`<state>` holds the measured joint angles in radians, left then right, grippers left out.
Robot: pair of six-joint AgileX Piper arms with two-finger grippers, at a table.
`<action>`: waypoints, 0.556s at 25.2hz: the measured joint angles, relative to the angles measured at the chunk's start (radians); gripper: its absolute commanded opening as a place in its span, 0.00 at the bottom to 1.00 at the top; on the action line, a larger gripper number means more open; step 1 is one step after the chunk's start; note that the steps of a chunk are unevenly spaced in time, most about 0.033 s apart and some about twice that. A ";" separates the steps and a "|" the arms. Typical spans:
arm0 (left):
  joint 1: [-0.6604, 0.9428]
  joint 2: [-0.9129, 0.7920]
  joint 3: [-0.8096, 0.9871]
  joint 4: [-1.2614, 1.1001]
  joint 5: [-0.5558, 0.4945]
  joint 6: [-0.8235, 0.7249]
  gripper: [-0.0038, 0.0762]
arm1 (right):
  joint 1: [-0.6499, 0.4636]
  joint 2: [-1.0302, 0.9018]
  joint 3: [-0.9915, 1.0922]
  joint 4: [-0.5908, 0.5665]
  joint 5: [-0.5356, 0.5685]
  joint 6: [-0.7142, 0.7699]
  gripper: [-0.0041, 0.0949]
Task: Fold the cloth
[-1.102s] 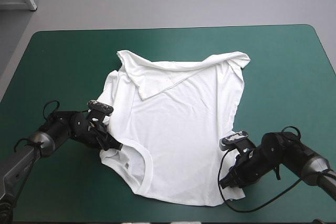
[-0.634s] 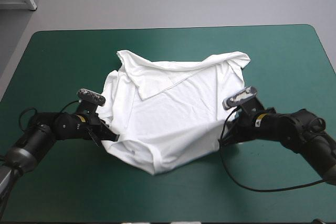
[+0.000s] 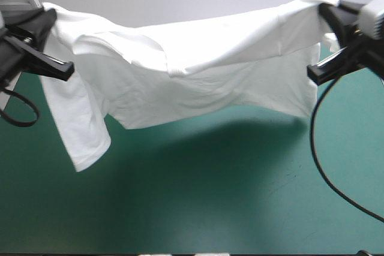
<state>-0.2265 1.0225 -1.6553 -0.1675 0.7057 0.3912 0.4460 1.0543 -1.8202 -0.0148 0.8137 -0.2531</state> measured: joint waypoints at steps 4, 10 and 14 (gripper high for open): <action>0.000 -0.001 -0.184 0.001 0.000 0.032 0.07 | 0.000 -0.013 -0.173 0.000 0.037 -0.042 0.04; 0.000 0.034 -0.412 0.043 0.000 0.042 0.07 | 0.000 -0.016 -0.325 0.004 0.060 -0.084 0.04; -0.001 0.081 -0.456 0.066 0.006 0.045 0.07 | 0.000 -0.014 -0.335 0.004 0.077 -0.085 0.04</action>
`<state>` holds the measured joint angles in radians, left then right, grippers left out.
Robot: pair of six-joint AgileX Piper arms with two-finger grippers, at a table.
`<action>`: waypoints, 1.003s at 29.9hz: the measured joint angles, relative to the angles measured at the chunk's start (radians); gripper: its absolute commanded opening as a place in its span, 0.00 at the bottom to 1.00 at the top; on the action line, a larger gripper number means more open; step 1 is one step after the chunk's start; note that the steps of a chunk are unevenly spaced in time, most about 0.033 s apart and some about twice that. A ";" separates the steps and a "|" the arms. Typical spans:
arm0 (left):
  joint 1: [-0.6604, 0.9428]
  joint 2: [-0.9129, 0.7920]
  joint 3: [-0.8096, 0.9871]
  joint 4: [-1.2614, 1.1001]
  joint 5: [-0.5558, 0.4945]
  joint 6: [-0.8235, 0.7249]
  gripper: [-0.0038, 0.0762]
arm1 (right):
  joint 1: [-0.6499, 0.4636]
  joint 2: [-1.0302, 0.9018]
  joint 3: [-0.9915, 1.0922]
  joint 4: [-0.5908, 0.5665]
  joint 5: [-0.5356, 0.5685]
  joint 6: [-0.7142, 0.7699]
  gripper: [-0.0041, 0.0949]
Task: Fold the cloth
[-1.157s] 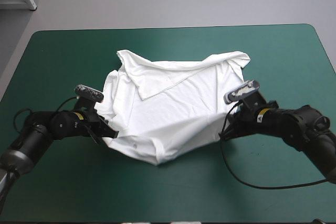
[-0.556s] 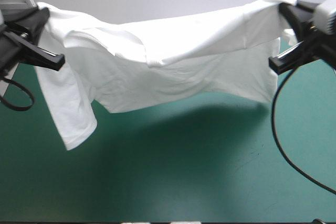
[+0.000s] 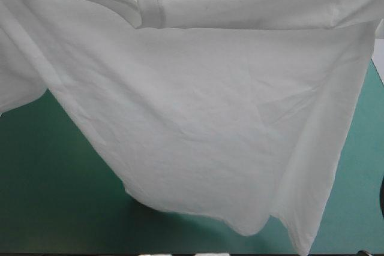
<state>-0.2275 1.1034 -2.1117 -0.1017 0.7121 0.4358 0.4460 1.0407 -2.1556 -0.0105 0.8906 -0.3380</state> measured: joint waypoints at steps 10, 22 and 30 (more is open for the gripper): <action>0.000 0.284 0.054 0.027 0.107 0.000 0.07 | 0.000 0.242 0.064 -0.154 0.202 0.057 0.04; 0.000 0.844 -0.033 0.102 0.040 0.000 0.07 | -0.179 0.652 0.145 -0.189 -0.022 0.116 0.04; 0.008 1.093 -0.248 0.050 0.066 0.000 0.07 | -0.313 0.792 0.145 -0.065 -0.114 0.038 0.05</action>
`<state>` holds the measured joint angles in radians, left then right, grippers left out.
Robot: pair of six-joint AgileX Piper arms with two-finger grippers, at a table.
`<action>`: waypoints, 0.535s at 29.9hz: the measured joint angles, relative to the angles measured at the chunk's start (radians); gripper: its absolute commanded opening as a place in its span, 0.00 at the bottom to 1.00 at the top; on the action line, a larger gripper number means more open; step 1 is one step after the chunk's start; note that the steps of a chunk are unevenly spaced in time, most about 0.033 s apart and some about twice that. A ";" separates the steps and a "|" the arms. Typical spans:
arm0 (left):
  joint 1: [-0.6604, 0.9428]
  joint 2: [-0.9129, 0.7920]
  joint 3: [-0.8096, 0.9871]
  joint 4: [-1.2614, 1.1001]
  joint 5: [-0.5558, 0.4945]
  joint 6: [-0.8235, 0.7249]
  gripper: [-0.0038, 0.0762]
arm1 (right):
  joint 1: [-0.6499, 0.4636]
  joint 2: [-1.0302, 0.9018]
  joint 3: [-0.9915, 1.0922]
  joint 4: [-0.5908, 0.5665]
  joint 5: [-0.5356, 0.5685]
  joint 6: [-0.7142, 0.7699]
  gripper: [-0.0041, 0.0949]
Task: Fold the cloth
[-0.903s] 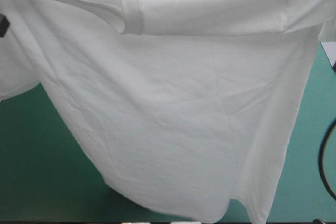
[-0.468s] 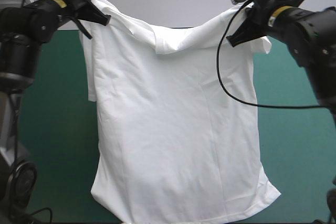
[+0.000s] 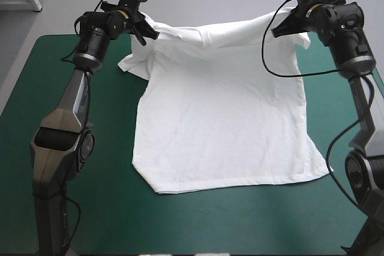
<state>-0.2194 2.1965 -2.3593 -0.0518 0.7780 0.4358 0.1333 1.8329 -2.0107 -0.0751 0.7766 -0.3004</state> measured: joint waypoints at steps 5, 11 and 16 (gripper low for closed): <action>0.001 0.085 -0.005 -0.034 0.040 0.000 0.10 | -0.005 0.098 0.001 0.018 -0.005 -0.011 0.29; 0.004 0.125 -0.005 -0.061 0.089 0.000 0.60 | -0.007 0.143 0.003 0.021 -0.007 0.008 0.67; 0.005 0.113 -0.008 -0.079 0.138 -0.027 0.72 | -0.008 0.116 -0.012 0.017 -0.008 0.035 0.68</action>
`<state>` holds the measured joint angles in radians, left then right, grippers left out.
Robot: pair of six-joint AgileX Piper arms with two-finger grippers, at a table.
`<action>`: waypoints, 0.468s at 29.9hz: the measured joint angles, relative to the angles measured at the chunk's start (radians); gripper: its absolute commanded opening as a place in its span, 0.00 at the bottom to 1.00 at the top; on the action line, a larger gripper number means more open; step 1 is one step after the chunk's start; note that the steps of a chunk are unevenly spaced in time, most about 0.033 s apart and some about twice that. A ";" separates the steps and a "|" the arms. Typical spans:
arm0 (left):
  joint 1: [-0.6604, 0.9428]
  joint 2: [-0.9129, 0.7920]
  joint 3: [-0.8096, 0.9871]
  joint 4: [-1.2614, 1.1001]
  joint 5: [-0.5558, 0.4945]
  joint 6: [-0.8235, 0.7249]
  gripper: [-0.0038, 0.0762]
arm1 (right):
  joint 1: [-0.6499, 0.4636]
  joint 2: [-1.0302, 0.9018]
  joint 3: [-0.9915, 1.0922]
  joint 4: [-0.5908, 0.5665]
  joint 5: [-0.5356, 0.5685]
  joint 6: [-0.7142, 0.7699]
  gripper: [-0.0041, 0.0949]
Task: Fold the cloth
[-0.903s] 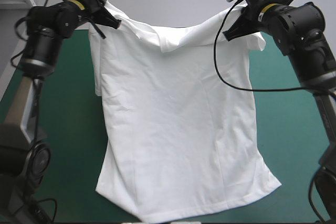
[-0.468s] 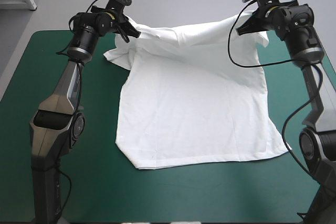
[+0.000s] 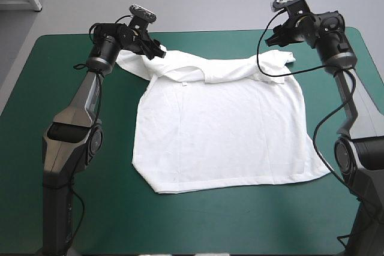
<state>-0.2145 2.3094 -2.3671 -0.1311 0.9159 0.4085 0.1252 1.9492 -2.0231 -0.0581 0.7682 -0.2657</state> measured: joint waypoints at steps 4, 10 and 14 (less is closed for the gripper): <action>0.000 -0.065 0.000 -0.002 0.106 -0.022 0.61 | 0.000 -0.082 -0.055 0.025 0.064 0.007 0.63; 0.000 -0.242 0.000 -0.046 0.300 -0.045 0.56 | -0.001 -0.279 -0.089 0.141 0.276 0.007 0.49; 0.000 -0.343 0.073 -0.125 0.330 -0.070 0.56 | -0.001 -0.367 -0.090 0.205 0.422 0.011 0.46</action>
<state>-0.2141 1.9659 -2.2941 -0.2561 1.2460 0.3384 0.1240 1.5825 -2.1127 0.1465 1.1901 -0.2542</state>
